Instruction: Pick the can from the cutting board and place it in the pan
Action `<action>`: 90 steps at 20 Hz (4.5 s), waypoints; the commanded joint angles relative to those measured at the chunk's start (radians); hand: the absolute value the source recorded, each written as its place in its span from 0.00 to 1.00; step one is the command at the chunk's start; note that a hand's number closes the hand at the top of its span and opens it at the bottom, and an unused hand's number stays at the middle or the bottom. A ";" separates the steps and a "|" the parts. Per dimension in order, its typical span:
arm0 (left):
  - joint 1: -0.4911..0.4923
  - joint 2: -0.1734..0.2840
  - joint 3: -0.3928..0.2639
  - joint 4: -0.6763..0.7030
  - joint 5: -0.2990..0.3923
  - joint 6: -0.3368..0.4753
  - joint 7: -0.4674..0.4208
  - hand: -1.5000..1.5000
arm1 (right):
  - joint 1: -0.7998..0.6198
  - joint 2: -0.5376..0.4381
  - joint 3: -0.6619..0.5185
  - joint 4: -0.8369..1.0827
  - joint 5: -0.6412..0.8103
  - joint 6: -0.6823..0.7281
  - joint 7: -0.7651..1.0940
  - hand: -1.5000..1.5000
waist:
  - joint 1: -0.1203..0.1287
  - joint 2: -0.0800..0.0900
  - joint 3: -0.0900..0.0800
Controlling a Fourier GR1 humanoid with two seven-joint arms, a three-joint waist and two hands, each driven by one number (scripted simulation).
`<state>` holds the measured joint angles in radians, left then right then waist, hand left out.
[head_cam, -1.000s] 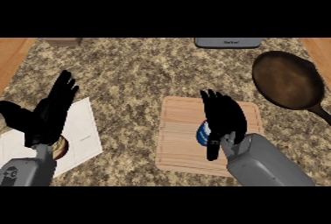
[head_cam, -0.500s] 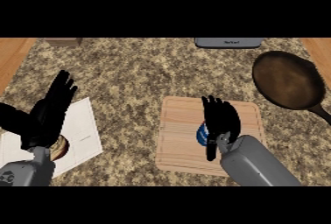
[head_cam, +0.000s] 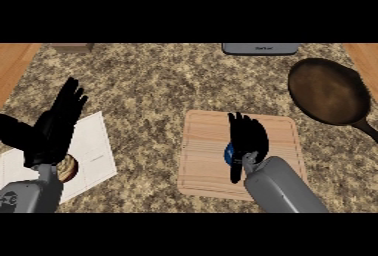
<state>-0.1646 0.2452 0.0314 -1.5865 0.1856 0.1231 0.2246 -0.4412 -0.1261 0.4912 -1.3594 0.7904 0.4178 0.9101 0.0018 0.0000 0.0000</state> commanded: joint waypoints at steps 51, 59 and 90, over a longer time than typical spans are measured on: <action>-0.002 -0.072 0.025 -0.027 -0.065 -0.043 0.024 0.50 | 0.047 -0.502 -0.673 -0.282 -0.162 -0.205 -0.984 1.00 | 0.008 0.002 0.000; -0.029 -0.048 0.050 -0.001 -0.040 -0.082 0.025 0.50 | -0.130 -0.527 -0.737 0.348 -0.114 -0.405 -1.323 1.00 | 0.035 0.012 0.001; -0.020 -0.076 0.021 -0.037 -0.061 -0.077 0.033 0.50 | -0.419 -0.558 -0.904 1.224 -0.155 -0.394 -1.705 0.00 | 0.075 0.027 0.008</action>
<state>-0.2136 0.1549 0.0461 -1.5924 0.1096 0.0620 0.2413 -0.8496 -0.6572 -0.3339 -0.1567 0.7167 -0.0499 -0.7418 0.0738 0.0320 0.0074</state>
